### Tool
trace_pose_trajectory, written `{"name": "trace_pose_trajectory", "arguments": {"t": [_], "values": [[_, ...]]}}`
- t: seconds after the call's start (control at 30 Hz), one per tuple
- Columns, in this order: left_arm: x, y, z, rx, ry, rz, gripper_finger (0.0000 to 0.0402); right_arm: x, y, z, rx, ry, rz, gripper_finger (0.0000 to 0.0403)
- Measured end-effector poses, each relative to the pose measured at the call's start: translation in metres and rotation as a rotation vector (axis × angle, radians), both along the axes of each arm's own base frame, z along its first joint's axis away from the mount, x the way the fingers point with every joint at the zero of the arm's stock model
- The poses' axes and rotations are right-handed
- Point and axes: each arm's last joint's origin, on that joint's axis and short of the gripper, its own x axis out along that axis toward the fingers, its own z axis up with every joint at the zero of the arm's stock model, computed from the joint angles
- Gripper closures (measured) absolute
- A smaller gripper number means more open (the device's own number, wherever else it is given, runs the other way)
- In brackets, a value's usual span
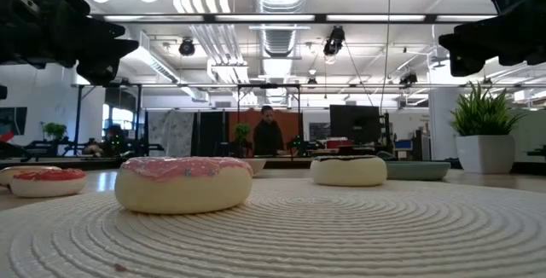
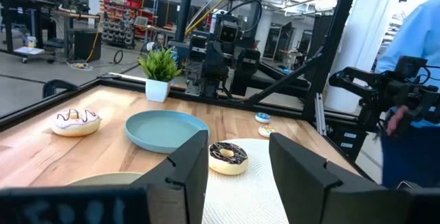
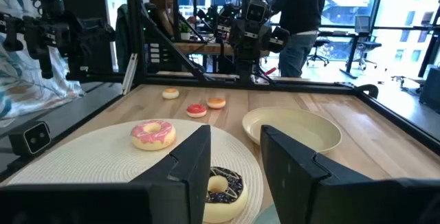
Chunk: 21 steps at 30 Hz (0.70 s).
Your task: Pick & Place donuts
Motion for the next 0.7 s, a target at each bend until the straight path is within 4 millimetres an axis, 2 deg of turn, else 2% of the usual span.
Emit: {"name": "trace_pose_trajectory", "arguments": {"t": [0.13,0.33,0.47,0.7], "values": [[0.0000,0.0000,0.0000,0.000,0.000,0.000,0.0273,0.0000,0.0000,0.0000,0.108,0.013,0.002,0.0284],[0.0000,0.0000,0.0000,0.000,0.000,0.000,0.0273,0.0000,0.0000,0.0000,0.594,0.073,0.006,0.0284],[0.0000,0.0000,0.0000,0.000,0.000,0.000,0.0273,0.0002,-0.0015,-0.0002,0.823,0.082,-0.040,0.0284],[0.0000,0.0000,0.0000,0.000,0.000,0.000,0.0273,0.0002,-0.0038,0.0014,0.906,0.037,-0.105,0.0284]]}}
